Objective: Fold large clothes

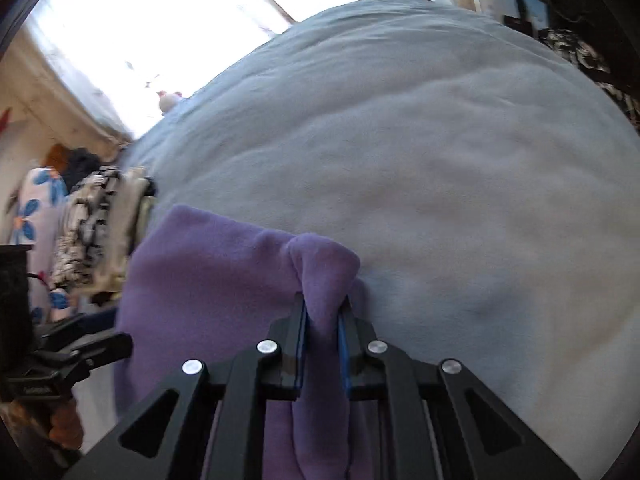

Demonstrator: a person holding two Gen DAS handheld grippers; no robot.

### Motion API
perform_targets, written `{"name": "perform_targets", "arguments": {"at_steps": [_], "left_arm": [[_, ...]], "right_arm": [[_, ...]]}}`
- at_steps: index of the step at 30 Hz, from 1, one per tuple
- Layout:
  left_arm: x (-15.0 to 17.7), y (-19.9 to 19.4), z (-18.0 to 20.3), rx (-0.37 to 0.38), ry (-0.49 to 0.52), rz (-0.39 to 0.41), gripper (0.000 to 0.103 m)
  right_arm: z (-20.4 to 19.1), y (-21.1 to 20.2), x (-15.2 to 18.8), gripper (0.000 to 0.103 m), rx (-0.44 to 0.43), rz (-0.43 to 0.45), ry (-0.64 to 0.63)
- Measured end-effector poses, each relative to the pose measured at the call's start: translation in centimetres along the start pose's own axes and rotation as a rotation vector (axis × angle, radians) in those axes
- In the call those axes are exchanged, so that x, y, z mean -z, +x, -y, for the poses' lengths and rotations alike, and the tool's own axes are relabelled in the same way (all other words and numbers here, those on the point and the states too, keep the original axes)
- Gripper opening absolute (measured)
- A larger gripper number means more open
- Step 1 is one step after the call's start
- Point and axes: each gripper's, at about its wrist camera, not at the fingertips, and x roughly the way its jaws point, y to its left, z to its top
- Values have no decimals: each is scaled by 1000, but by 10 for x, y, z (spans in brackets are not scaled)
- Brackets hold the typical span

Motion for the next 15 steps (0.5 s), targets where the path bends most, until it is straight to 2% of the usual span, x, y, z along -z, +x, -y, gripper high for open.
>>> {"name": "perform_targets", "arguments": {"at_steps": [4, 7, 9, 11, 15], "left_arm": [[-4, 14, 9, -92, 30, 2, 81], [-6, 14, 2, -74, -9, -18, 84], [-4, 10, -1, -60, -17, -22, 85], [-1, 4, -3, -69, -10, -9, 85], [5, -9, -1, -92, -13, 2, 85]], "right_arm": [[9, 28, 4, 16, 47, -47, 42], [12, 25, 2, 17, 42, -55, 79], [11, 19, 4, 22, 34, -44, 71], [9, 11, 5, 27, 18, -43, 77], [8, -11, 9, 30, -12, -30, 100]]}}
